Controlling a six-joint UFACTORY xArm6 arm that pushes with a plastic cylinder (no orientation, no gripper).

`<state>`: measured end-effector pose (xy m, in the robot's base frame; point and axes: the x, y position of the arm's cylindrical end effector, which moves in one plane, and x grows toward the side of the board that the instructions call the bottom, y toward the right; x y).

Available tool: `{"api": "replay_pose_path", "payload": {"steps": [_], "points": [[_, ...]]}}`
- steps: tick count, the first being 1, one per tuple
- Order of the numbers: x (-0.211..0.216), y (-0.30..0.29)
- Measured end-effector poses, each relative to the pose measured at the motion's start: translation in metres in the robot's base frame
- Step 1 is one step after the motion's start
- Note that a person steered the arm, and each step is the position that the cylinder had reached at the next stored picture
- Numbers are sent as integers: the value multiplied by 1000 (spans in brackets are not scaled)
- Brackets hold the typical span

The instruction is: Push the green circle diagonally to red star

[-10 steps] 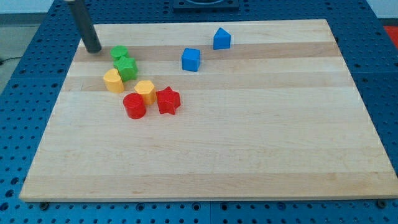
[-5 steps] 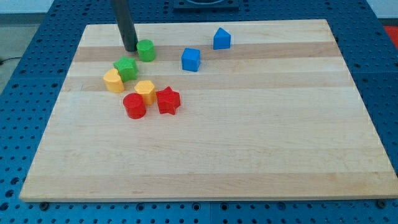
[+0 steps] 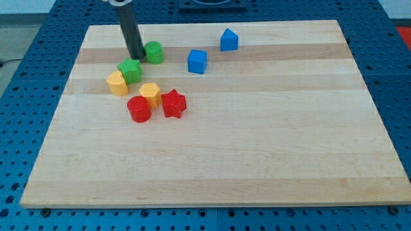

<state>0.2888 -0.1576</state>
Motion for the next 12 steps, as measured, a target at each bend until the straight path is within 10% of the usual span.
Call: {"api": "replay_pose_path", "payload": {"steps": [8, 12], "points": [[4, 29], [4, 144]]}}
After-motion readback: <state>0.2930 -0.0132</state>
